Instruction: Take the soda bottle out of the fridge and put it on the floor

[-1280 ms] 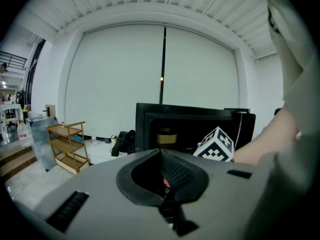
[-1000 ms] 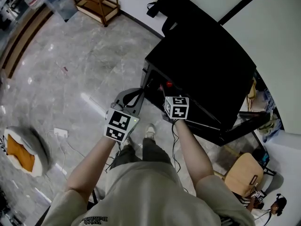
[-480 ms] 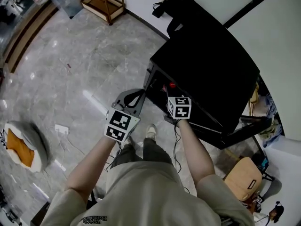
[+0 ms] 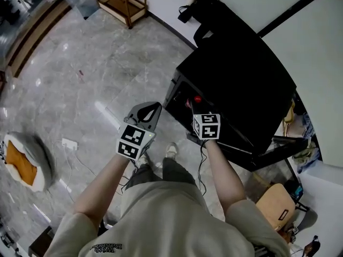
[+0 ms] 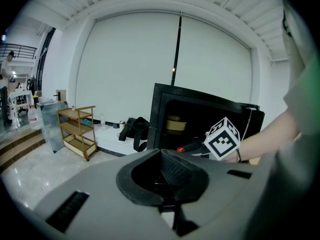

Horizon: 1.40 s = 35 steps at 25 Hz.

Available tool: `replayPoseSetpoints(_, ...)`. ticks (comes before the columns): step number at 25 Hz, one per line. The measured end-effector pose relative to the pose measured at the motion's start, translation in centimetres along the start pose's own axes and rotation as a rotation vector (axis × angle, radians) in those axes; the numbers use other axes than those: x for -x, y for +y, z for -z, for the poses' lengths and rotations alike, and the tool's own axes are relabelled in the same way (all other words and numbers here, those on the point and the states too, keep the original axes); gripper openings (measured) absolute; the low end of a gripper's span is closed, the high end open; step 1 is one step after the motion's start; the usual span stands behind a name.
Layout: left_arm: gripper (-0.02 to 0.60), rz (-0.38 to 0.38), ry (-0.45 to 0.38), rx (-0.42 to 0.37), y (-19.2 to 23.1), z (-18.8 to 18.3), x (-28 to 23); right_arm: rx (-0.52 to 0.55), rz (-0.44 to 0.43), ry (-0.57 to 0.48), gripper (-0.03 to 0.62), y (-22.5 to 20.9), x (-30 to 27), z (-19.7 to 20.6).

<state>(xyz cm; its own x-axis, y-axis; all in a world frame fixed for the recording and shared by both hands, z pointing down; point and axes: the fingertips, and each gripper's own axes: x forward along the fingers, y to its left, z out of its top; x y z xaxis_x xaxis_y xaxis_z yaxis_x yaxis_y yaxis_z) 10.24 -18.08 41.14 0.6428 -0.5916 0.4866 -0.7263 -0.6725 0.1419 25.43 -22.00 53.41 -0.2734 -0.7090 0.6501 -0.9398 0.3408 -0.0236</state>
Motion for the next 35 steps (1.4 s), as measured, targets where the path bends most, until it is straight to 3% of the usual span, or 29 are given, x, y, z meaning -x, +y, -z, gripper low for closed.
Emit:
replayPoseSetpoints(14, 0.008, -0.149, -0.053, 0.081, 5.3, 0.1, 6.1, 0.129, -0.172, -0.057, 0.112, 7.7, 6.0, -6.8)
replayPoseSetpoints(35, 0.008, -0.428, -0.046, 0.138, 10.5, 5.2, 20.7, 0.282, -0.419, -0.129, 0.112, 22.2, 8.6, -12.6)
